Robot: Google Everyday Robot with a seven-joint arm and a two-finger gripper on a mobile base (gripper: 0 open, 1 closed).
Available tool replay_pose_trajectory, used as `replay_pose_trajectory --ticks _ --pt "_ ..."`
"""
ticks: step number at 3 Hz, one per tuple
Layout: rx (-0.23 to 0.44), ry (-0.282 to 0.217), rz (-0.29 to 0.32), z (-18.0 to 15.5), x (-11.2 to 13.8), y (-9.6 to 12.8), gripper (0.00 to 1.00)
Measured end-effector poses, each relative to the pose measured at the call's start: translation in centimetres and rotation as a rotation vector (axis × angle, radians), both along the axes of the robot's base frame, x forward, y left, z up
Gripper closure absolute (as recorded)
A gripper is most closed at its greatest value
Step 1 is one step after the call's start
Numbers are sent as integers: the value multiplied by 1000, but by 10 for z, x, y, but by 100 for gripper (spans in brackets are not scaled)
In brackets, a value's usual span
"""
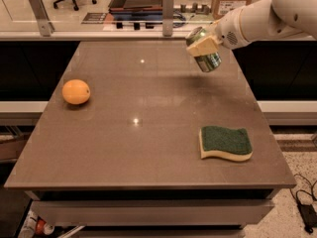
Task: Knock green can over
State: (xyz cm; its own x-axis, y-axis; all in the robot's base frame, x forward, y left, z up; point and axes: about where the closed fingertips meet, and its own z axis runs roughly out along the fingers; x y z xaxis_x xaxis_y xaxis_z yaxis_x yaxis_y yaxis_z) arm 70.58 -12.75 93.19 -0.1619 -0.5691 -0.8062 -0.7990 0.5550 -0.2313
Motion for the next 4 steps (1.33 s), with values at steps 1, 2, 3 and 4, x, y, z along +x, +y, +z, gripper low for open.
replay_pose_trajectory --ticks 1,2,3,4 --pt "-104 45 6 -11 -16 3 100" --pt "-228 100 25 -26 -26 9 100" --pt "-311 148 55 -41 -31 16 100" --pt "-329 184 89 -61 -32 27 100"
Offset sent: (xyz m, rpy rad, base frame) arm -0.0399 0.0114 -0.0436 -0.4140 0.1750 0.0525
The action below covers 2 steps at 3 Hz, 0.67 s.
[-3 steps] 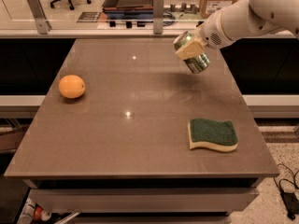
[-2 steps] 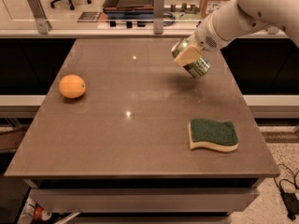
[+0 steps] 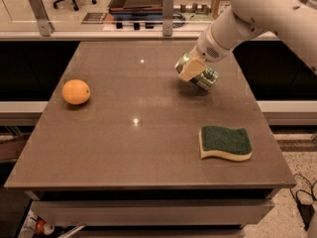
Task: Knock green can over
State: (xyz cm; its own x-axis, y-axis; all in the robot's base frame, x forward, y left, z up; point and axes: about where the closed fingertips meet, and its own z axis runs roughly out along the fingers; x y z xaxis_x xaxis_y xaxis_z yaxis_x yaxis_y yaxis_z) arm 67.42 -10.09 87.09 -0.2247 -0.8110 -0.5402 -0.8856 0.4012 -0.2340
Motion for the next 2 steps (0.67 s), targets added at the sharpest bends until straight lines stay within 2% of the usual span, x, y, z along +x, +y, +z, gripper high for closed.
replay_pose_trajectory --ticks 2 --pt "113 30 47 -34 1 28 100"
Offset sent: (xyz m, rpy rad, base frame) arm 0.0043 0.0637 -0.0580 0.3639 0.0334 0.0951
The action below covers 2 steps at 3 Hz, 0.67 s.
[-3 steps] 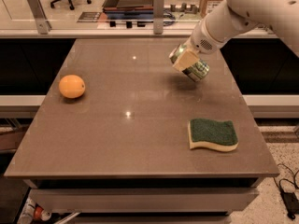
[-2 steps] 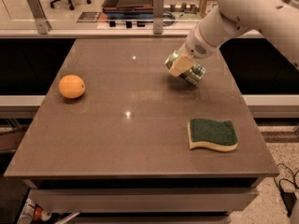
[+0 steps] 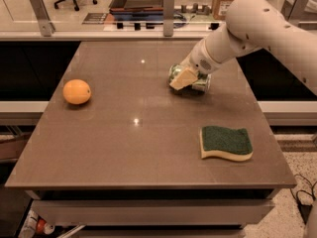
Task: Knock green can over
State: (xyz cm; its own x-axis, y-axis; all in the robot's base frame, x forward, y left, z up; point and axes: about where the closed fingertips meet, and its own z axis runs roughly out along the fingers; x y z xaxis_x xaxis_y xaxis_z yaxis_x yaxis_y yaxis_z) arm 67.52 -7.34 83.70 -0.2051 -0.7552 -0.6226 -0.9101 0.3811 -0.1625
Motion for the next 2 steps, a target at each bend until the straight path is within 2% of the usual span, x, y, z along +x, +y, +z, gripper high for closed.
replay_pose_trajectory --ticks 1,2 --pt "0 0 0 1 0 0 83" --pt "0 3 4 -1 0 2 59"
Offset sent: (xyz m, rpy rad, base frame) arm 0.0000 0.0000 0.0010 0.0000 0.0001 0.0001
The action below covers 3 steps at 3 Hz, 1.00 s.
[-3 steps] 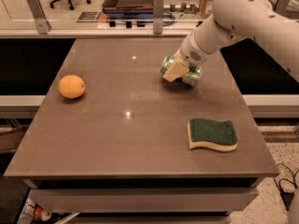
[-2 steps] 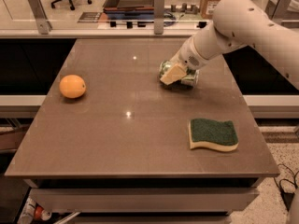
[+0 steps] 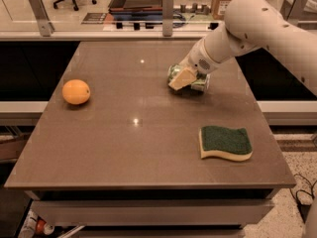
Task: Knock green can over
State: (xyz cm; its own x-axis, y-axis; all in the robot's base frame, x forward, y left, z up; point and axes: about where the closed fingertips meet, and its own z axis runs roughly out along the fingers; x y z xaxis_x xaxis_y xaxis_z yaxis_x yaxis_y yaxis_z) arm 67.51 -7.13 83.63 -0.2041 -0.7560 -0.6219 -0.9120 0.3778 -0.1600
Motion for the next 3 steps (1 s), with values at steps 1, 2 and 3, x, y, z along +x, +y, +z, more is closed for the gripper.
replay_pose_trajectory --ticks 1,2,3 --pt "0 1 1 1 0 1 36" --pt "0 1 1 1 0 1 13" --pt "0 4 4 -1 0 2 0"
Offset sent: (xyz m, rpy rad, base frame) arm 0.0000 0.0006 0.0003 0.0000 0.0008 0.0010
